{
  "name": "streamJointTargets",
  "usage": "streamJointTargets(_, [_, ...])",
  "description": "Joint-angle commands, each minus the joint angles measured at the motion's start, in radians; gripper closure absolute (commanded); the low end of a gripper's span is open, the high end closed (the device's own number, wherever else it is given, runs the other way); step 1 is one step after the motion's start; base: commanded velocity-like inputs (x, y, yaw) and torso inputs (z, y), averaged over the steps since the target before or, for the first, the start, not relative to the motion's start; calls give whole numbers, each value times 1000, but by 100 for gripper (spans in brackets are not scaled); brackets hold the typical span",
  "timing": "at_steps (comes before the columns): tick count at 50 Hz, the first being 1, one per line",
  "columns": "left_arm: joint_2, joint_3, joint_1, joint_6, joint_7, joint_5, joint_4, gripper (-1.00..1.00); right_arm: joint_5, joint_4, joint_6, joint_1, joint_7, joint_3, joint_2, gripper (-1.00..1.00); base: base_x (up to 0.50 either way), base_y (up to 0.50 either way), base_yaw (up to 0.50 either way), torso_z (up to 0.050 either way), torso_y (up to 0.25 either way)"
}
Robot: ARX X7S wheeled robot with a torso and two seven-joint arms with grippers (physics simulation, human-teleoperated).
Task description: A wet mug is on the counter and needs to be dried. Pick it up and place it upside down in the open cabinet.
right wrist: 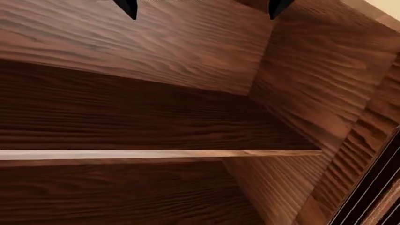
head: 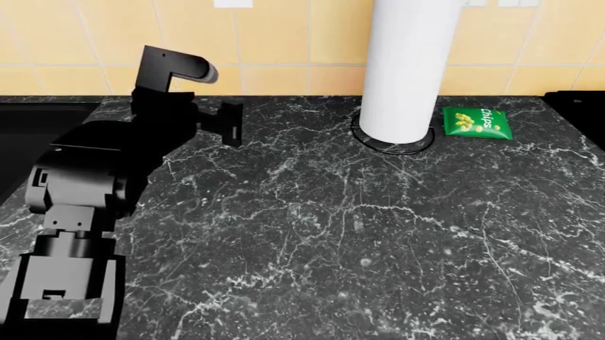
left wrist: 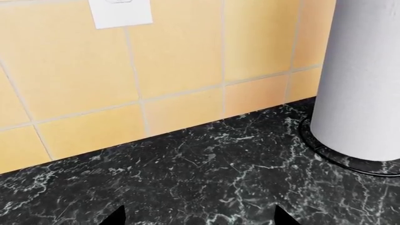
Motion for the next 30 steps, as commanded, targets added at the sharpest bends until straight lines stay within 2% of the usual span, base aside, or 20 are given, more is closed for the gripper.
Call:
streamJointTargets(1, [-2, 0, -5, -2, -2, -6, -3, -100, 126, -159, 107, -31, 72, 38, 8, -100, 0, 0, 0, 0, 0])
streamJointTargets(12, [-2, 1, -6, -4, -4, -11, -3, -100, 243, -214, 153, -101, 125, 85, 0, -100, 0, 0, 0, 0, 0])
streamJointTargets(21, [-2, 2, -8, 1, -4, -14, -15, -100, 468, -275, 218, -265, 283, 189, 2, -100, 0, 0, 0, 0, 0])
streamJointTargets(30, [-3, 4, -9, -4, -7, -18, -6, -100, 567, -308, 218, -369, 366, 243, 13, -100, 0, 0, 0, 0, 0])
